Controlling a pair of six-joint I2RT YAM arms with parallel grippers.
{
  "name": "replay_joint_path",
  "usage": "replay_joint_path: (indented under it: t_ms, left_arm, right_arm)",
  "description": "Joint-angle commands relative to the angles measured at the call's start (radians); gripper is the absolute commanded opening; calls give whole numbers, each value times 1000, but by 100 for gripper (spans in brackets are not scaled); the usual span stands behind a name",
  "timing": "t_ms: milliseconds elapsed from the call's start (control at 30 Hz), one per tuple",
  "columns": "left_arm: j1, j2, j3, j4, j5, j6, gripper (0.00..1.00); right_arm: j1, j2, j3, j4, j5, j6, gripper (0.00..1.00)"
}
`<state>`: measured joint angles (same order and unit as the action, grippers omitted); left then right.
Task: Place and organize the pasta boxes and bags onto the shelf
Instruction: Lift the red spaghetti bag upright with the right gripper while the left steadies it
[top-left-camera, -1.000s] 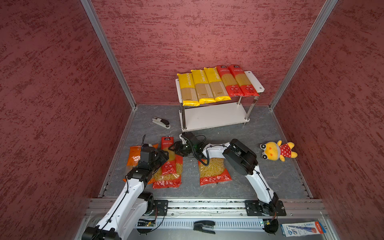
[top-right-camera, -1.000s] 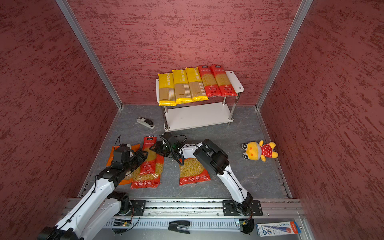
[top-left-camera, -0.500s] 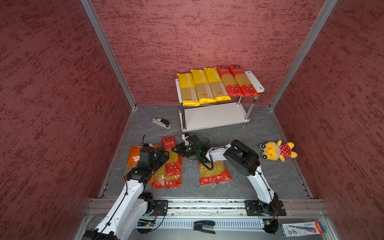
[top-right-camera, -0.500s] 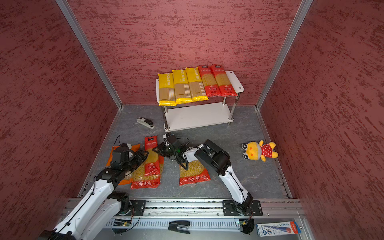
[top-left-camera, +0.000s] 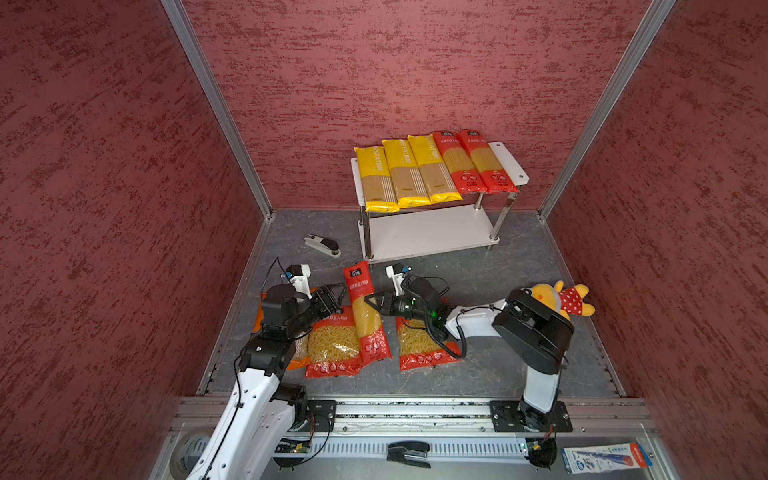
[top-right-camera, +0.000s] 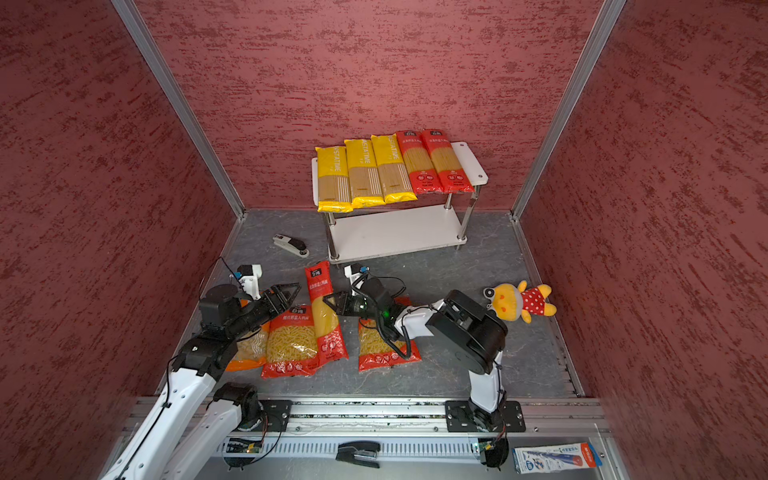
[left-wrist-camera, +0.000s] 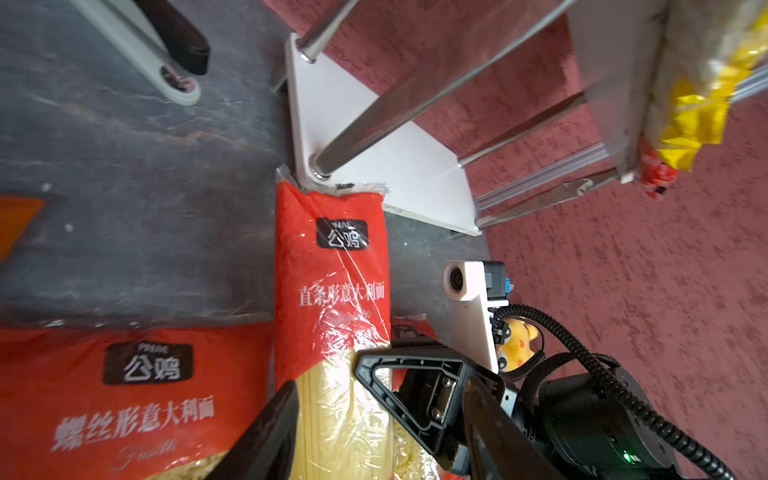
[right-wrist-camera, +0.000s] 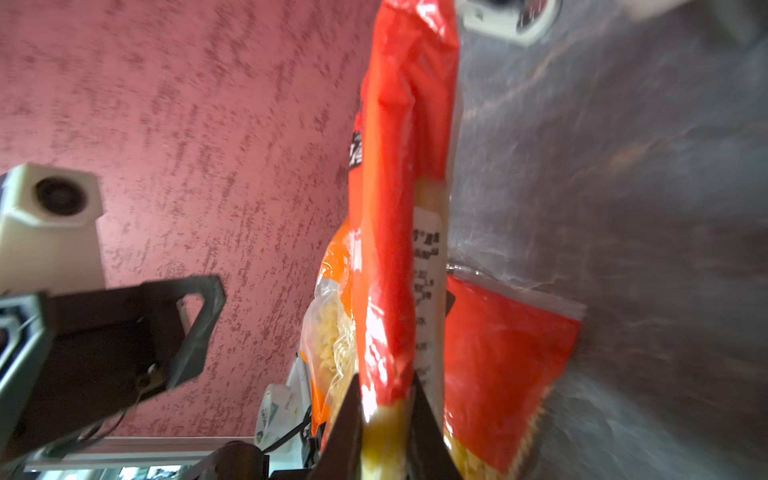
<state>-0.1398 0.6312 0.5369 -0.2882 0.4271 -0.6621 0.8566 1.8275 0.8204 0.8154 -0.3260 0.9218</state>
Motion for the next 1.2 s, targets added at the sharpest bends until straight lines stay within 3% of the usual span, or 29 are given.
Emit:
replay_joint_path:
  t_ms: [0,267,533,800,1167]
  left_arm:
    - [-20,1,9,154,100,40,63]
    - [-208,31,-28,387,103,137,65]
    - [-297,198,-23,628,200,127,65]
    - [-348,334,37,804,309,142,65]
    - [-355,433,115,873,370,153,56]
  right_arm:
    - [-41,-150,-38,227,41,-174,0]
    - [-128,-399,-122,246,11,-337,0]
    - [-196,-521,-56,209,-134,-420,0]
    - [-223,-551,11,217,-257,-400,0]
    - [-223,-563,28,266,-341,-316,0]
